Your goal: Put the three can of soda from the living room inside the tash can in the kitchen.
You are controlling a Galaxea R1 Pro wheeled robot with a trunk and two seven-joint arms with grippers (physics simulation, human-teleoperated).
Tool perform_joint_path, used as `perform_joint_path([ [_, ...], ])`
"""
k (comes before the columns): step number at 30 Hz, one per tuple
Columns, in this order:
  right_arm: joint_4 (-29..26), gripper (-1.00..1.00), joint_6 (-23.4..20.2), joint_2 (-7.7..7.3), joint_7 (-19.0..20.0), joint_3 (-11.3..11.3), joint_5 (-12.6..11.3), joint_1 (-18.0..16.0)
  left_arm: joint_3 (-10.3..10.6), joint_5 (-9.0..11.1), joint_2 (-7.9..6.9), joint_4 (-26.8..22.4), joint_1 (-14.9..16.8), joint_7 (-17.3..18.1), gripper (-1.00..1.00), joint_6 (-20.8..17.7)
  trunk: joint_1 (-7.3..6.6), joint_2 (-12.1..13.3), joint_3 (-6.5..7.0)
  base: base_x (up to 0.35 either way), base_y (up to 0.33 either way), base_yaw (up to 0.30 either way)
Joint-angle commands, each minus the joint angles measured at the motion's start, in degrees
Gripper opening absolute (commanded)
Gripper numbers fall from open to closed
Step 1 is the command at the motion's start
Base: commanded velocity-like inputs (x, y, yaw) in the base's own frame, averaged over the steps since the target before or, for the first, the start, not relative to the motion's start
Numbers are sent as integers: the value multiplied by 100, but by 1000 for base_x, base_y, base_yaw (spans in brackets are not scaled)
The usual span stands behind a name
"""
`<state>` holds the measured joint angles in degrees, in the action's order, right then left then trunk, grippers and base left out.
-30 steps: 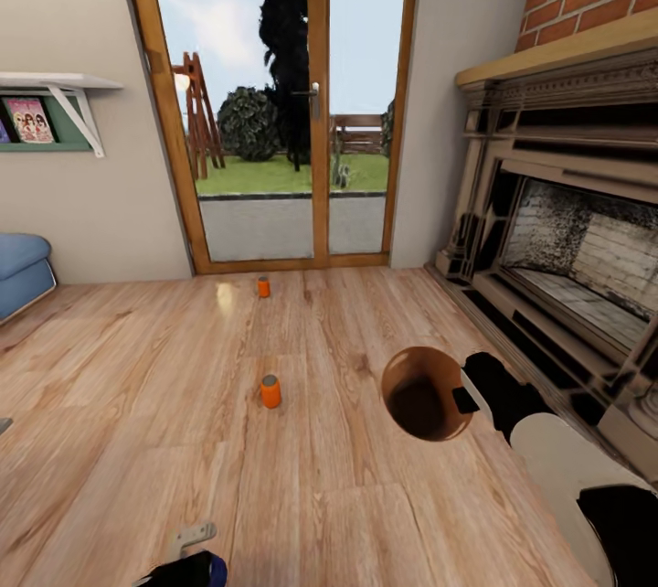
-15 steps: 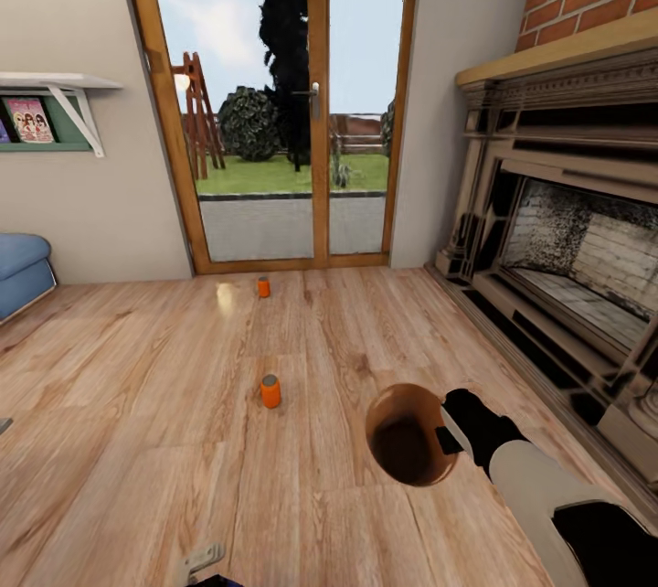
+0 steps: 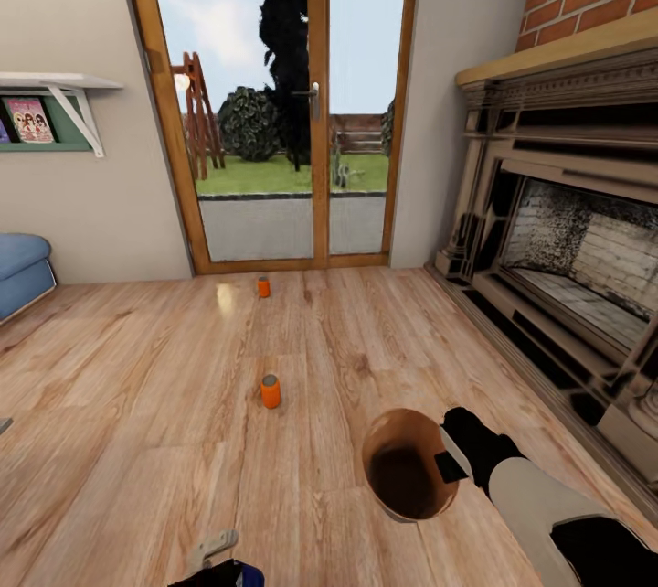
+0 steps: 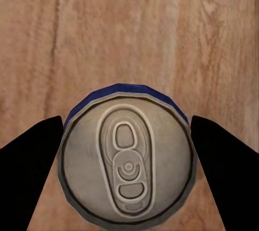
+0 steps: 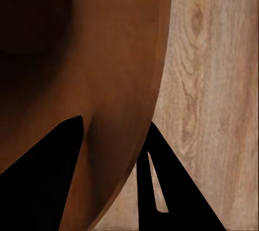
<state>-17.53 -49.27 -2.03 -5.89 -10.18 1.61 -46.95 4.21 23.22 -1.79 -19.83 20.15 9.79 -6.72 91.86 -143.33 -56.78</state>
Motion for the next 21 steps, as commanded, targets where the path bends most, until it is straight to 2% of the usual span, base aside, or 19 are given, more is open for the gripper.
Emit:
perform_joint_path([
  [1,-34,-100,-1,-33,36,16,-31,34,4,-33,23,33,33,-33,-100,33,-1,-1,1,0,0,0],
  [6,-162,-100,-4,-201,175,9,45,215,8,-190,47,183,194,-194,-100,190,-1,-1,1,0,0,0],
  [7,-1357,-100,-4,-268,177,9,-57,1024,8,-766,49,872,681,-853,-100,1061,-1,-1,1,0,0,0],
  [21,-1392,-100,10,-280,184,6,-55,1059,12,-775,55,945,700,-884,-100,1119,-1,-1,1,0,0,0],
])
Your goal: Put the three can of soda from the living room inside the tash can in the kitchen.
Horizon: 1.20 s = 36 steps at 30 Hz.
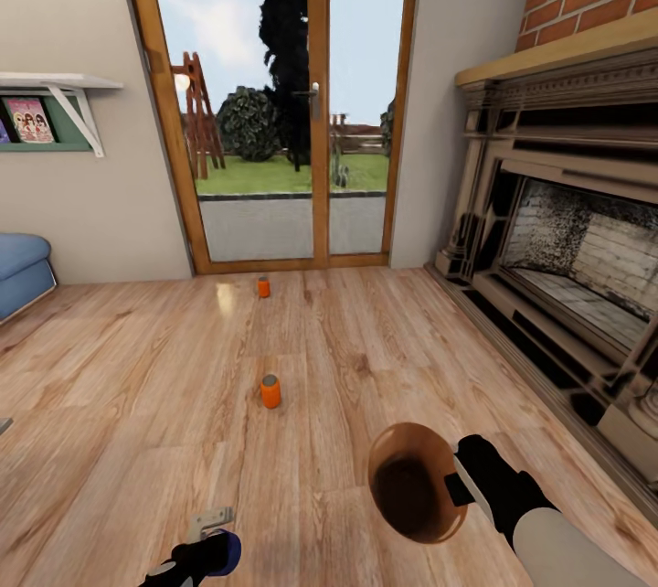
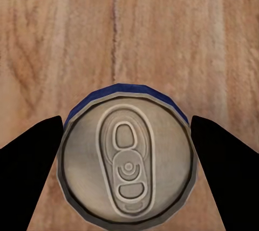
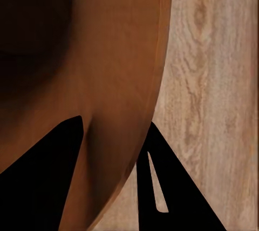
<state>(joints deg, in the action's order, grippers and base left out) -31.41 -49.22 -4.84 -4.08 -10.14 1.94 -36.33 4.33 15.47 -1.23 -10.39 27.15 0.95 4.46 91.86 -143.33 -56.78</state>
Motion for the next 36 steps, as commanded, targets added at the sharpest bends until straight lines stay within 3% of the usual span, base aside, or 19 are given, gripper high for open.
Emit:
perform_joint_path([
  [1,-4,-100,7,1,3,1,-88,-1,-1,0,0,1,0,-1,-100,-1,-1,-1,1,0,0,0],
  [31,5,-100,9,4,4,-5,-88,1,6,-14,0,2,1,-6,-100,2,-1,-1,1,0,0,0],
  [36,6,-100,12,5,4,-5,-88,2,6,-12,0,2,-1,-5,-100,2,-13,6,111,0,0,0],
])
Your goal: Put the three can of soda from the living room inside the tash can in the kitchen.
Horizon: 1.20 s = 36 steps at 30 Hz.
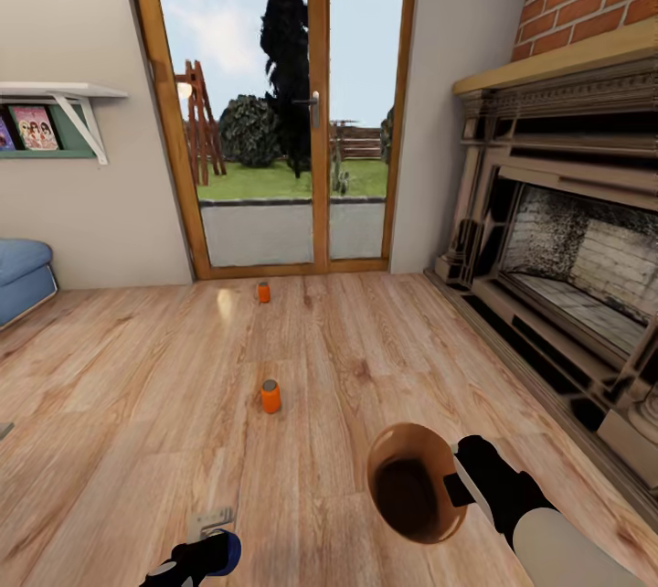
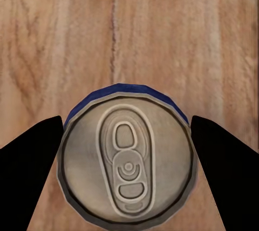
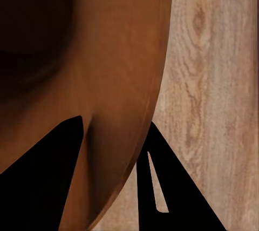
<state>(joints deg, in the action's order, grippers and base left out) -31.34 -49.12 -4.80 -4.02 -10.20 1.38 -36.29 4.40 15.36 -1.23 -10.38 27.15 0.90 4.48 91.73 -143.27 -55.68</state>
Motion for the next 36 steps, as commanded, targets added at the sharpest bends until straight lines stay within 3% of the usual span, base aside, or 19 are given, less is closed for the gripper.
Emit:
perform_joint_path([
  [1,-1,-100,2,0,-2,1,-32,-2,0,-1,0,1,0,-1,-100,0,-3,1,23,0,0,0],
  [18,5,-100,7,4,-2,1,-32,-1,0,12,0,-10,0,7,-100,-16,-355,642,333,0,0,0],
  [23,5,-100,8,5,-2,1,-32,-1,0,18,0,-342,-4,18,-100,-147,-465,843,423,0,0,0],
  [25,5,-100,3,5,-2,-4,-32,-1,-6,22,3,-837,-23,25,-100,-403,-509,923,459,0,0,0],
  [27,5,-100,1,5,-2,-8,-36,-1,-16,30,5,-1833,-70,26,-100,-971,-553,1003,494,0,0,0],
  [29,5,-100,0,5,-2,-11,-35,-1,-20,33,7,-2431,-164,19,-100,-1307,-597,1083,530,0,0,0],
  [31,5,-100,0,5,-2,-14,-34,-1,-23,32,8,-3283,-467,4,-100,-1764,-641,1164,566,0,0,0],
  [35,5,-100,-1,10,-2,-16,-38,-1,-25,30,8,-4205,-827,-14,-100,-2222,-729,1324,638,0,0,0],
  [36,5,-100,-4,15,-2,-19,-40,-1,-22,31,13,-4729,-968,-21,-100,-2498,-751,1364,656,0,0,0],
])
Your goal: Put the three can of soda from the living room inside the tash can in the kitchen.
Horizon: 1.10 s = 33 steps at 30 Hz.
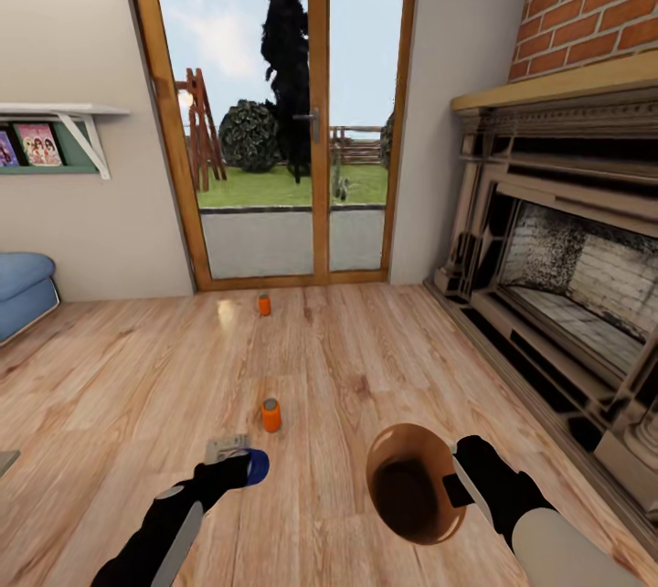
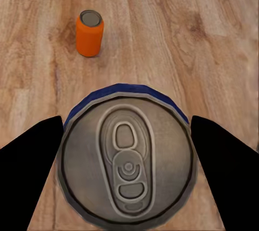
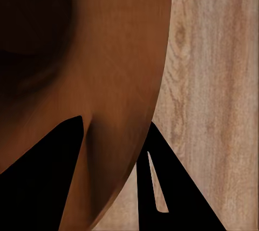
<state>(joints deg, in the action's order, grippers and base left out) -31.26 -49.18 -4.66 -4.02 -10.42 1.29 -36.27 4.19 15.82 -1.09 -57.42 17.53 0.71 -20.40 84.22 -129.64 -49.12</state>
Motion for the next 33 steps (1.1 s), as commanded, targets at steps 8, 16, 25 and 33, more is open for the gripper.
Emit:
perform_joint_path([
  [8,-3,-100,-26,76,-35,8,-32,-4,17,-8,27,-1150,-263,-9,-100,-594,-176,322,144,0,0,0],
  [16,-2,-100,-67,103,-84,20,-32,-31,28,-1,29,-1708,-491,6,-100,-817,-352,643,288,0,0,0],
  [25,499,-100,-77,249,-108,28,-21,-301,37,0,16,-2504,-877,27,-100,-1116,-550,1004,449,0,0,0],
  [33,819,-100,-68,323,-166,31,-10,-497,45,7,-2,-2931,-1038,37,-100,-1311,-725,1325,593,0,0,0],
])
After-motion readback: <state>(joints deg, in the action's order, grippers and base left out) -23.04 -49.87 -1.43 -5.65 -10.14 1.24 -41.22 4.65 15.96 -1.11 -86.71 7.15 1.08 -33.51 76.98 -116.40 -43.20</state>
